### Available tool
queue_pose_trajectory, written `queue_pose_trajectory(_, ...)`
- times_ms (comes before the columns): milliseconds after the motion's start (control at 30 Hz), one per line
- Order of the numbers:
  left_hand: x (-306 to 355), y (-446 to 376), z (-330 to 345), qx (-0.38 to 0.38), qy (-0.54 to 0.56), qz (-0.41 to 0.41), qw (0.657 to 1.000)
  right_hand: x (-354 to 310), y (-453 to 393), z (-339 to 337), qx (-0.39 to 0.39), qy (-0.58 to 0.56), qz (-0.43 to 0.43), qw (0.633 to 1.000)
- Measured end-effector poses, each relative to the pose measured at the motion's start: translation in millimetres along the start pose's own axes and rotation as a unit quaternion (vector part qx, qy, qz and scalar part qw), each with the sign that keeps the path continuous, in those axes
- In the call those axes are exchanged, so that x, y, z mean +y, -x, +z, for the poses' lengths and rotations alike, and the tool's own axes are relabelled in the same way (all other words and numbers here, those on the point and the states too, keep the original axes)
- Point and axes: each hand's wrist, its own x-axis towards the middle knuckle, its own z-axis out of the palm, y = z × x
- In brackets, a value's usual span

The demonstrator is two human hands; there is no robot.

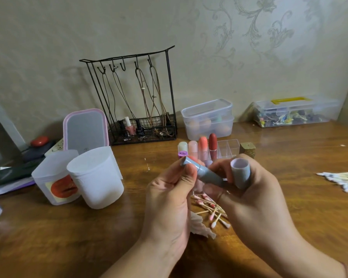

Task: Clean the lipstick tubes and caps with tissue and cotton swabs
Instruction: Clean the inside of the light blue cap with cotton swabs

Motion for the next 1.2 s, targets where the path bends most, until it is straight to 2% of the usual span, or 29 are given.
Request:
queue_pose_trajectory(33, -1, 0, -1, 0.001, -0.010, 0.005, 1.000, 1, 1, 0, -0.004, -0.007, -0.004, 1.000)
queue_pose_trajectory(100, 1, 1, -3, -0.011, -0.007, -0.001, 1.000, -2, 0, 0, -0.038, -0.119, 0.035, 0.992)
queue_pose_trajectory(167, 5, 4, -2, -0.032, -0.008, -0.024, 0.999, -2, -2, 2, -0.113, -0.256, 0.116, 0.953)
queue_pose_trajectory(233, 6, 4, 0, -0.029, -0.015, -0.038, 0.999, -2, -4, 0, -0.147, -0.301, 0.141, 0.932)
queue_pose_trajectory(300, 5, 4, 1, -0.017, 0.002, -0.029, 0.999, -2, -3, 1, -0.111, -0.223, 0.092, 0.964)
queue_pose_trajectory(367, 4, 4, 3, -0.003, 0.026, -0.020, 0.999, 0, 0, 2, -0.056, -0.064, 0.005, 0.996)
queue_pose_trajectory(433, 4, 3, 3, 0.009, 0.024, -0.015, 1.000, 4, 3, 3, -0.030, 0.079, -0.065, 0.994)
queue_pose_trajectory(467, 4, 4, 3, 0.006, 0.018, -0.012, 1.000, 5, 4, 4, -0.027, 0.101, -0.080, 0.991)
queue_pose_trajectory(500, 5, 4, 4, -0.008, 0.011, -0.009, 1.000, 5, 4, 4, -0.030, 0.087, -0.085, 0.992)
queue_pose_trajectory(600, 4, 11, 9, -0.111, -0.033, 0.004, 0.993, 3, -1, 1, -0.062, -0.116, -0.049, 0.990)
queue_pose_trajectory(667, 1, 13, 10, -0.128, -0.056, -0.004, 0.990, 4, -2, -2, -0.088, -0.155, -0.012, 0.984)
queue_pose_trajectory(733, 2, 10, 7, -0.126, -0.082, 0.013, 0.988, 7, -3, -9, -0.120, -0.117, -0.014, 0.986)
queue_pose_trajectory(833, 9, 1, -3, -0.062, -0.139, 0.050, 0.987, 8, -11, -22, -0.115, -0.044, -0.052, 0.991)
queue_pose_trajectory(933, 19, -3, -5, -0.053, -0.271, 0.074, 0.958, 8, -20, -33, -0.108, 0.025, -0.053, 0.992)
queue_pose_trajectory(1033, 19, -3, -4, -0.039, -0.316, 0.080, 0.945, 7, -25, -38, -0.106, 0.148, -0.054, 0.982)
queue_pose_trajectory(1200, 17, -2, -3, -0.044, -0.374, 0.083, 0.923, 10, -25, -38, -0.073, 0.169, -0.056, 0.981)
